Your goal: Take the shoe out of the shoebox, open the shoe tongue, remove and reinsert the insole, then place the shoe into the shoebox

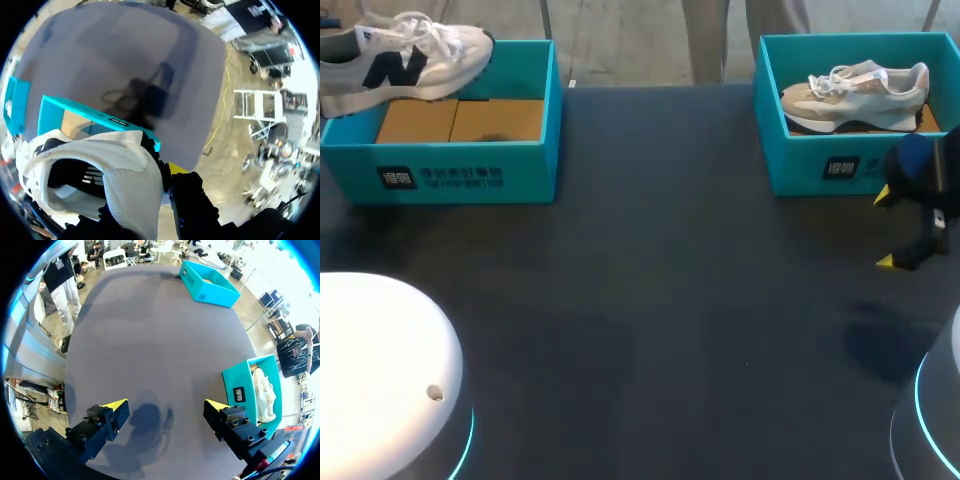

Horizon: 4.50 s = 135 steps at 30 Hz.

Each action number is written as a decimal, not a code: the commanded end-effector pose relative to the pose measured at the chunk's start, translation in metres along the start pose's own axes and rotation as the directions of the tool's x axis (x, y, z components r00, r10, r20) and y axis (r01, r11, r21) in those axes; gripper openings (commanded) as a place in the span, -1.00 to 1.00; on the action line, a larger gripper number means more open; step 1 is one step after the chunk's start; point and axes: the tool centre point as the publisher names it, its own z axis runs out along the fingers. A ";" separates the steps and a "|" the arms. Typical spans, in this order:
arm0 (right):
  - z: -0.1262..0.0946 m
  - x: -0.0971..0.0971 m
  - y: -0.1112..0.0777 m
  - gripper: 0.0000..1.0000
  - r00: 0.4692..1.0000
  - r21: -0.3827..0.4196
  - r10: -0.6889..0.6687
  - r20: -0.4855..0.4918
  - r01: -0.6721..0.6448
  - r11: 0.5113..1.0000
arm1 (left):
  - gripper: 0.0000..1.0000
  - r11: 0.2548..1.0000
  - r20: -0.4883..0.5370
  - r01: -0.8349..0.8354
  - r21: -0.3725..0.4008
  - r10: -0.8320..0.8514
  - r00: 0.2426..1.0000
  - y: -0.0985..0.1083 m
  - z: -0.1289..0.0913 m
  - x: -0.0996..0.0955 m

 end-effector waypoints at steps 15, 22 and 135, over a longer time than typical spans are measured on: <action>0.001 0.001 0.000 1.00 1.000 0.002 0.000 0.001 0.000 1.000 | -1.00 0.948 0.046 -0.307 -0.087 0.312 0.949 0.016 0.014 0.004; 0.001 0.001 0.000 1.00 1.000 0.002 0.000 0.001 0.000 1.000 | -1.00 0.943 0.054 -0.314 -0.108 0.321 0.946 0.023 0.021 -0.004; 0.001 0.001 0.000 1.00 1.000 0.002 0.000 0.001 0.000 1.000 | -1.00 0.941 0.057 -0.302 0.152 0.297 0.953 0.028 0.216 -0.084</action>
